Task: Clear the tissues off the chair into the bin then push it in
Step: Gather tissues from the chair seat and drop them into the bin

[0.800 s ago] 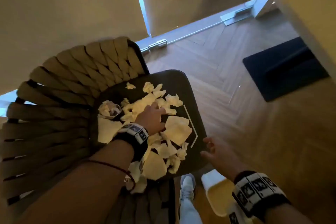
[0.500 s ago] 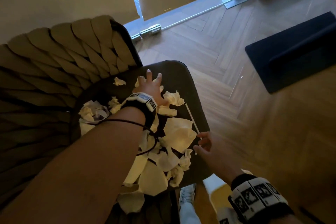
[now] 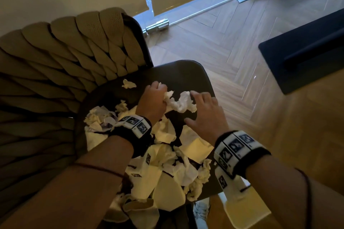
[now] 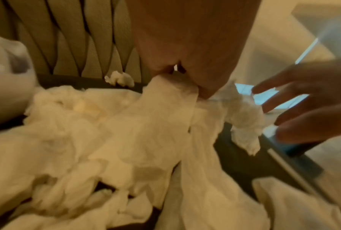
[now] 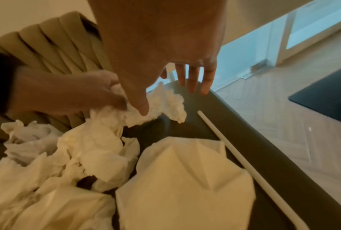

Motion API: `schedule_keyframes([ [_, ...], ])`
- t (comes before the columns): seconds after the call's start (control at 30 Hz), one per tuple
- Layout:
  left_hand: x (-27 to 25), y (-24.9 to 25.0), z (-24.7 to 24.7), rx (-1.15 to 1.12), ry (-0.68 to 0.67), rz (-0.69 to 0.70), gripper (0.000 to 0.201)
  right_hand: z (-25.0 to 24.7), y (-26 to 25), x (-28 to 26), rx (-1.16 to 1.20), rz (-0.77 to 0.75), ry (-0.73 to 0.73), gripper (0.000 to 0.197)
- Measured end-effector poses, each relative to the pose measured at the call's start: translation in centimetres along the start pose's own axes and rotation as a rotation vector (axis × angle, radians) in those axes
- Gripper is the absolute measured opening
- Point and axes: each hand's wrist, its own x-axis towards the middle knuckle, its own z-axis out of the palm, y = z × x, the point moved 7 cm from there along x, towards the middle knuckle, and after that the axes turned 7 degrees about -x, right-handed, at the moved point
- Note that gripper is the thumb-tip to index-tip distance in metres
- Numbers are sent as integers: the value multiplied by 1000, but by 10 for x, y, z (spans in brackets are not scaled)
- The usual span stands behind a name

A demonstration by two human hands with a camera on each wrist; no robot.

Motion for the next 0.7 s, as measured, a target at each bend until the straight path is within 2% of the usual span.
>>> schedule_keyframes([
  [0.13,-18,-8,-38,-140,105,-41,20,19,-20,30,-121,-33,-75,92],
  [0.23,-33,-14,-56,-232,136,-72,17,30,-33,46,-113,-80,-79,91],
  [0.37,-49,-24,-62,-364,190,-169,23,47,-50,59,-98,-150,-69,61],
  [0.47,-56,-27,-60,-414,204,-201,24,54,-58,65,-47,-195,-134,37],
  [0.57,-58,-25,-63,-474,240,-201,22,37,-55,61,204,-141,-71,16],
  [0.7,-60,6,-82,-594,286,-149,12,-3,-28,29,644,63,65,25],
])
